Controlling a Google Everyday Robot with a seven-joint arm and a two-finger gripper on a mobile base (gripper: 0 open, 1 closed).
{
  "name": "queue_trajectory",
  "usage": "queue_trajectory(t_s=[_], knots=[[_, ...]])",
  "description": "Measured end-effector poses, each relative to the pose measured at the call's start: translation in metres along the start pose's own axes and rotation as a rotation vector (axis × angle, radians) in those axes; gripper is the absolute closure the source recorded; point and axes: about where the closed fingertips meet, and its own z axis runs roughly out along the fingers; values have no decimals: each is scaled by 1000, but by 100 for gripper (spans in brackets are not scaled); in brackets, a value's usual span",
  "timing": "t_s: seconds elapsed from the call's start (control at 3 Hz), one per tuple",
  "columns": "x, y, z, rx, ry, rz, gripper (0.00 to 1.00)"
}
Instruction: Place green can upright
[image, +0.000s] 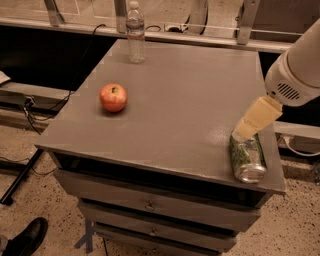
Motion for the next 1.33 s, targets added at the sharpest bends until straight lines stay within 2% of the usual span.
queue_trajectory(t_s=[0.33, 0.67, 1.0, 1.33], knots=[[5, -5, 18, 58, 65, 101, 0], [16, -3, 27, 92, 130, 236, 0], [23, 11, 29, 95, 141, 402, 0], [30, 26, 37, 69, 127, 603, 0]])
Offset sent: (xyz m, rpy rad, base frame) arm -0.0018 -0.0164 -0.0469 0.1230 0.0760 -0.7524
